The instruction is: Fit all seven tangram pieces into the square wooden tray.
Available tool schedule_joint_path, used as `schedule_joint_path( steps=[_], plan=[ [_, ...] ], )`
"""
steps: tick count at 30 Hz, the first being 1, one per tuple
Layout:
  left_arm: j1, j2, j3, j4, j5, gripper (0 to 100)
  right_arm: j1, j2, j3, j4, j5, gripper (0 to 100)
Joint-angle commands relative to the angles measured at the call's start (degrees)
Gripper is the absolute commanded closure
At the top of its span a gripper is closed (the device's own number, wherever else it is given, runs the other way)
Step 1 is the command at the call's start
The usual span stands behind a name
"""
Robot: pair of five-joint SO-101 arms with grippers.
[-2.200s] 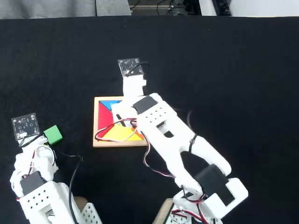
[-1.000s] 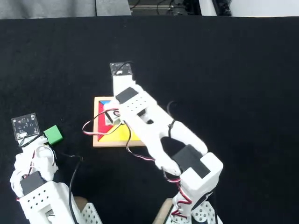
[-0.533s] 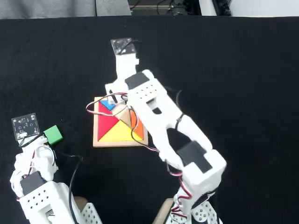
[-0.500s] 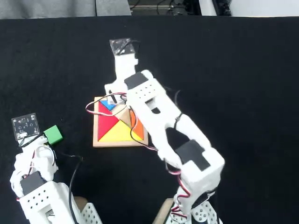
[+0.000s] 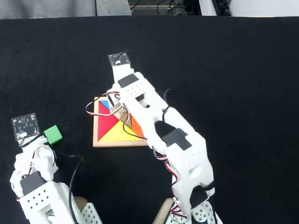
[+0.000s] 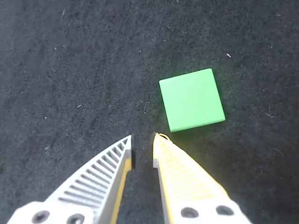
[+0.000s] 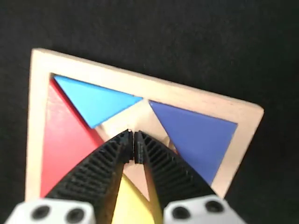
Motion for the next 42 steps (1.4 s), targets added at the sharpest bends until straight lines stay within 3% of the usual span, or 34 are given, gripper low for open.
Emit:
schedule_joint_path(
  steps=[1,17,23,26,29,33,37,42],
  plan=[
    [0.57,-0.53,-0.48,-0.26,0.35,91,0.88,-0.40,-3.21,2.37,0.18,98.8],
    [0.57,-0.53,-0.48,-0.35,0.35,91,0.88,-1.89,-3.30,5.19,0.62,98.8],
    [0.40,-0.53,-0.57,-0.44,0.62,91,3.69,-14.20,1.27,6.42,0.97,98.8],
    [-0.22,-0.62,-1.10,-0.35,0.70,91,7.91,-23.25,6.20,5.54,4.75,98.8],
    [-0.31,-0.62,-3.56,0.53,4.48,91,12.66,-31.08,14.29,1.14,9.32,98.8],
    [0.13,-0.62,-6.64,5.19,11.60,91,16.79,-34.86,30.02,-12.22,13.54,98.7],
    [-0.22,-0.62,-5.76,3.60,8.79,91,19.96,-34.86,38.46,-22.42,16.00,98.7],
    [-0.31,-0.62,-4.97,-0.62,1.58,91,24.62,-34.86,38.81,-23.65,15.56,98.7]
  ],
)
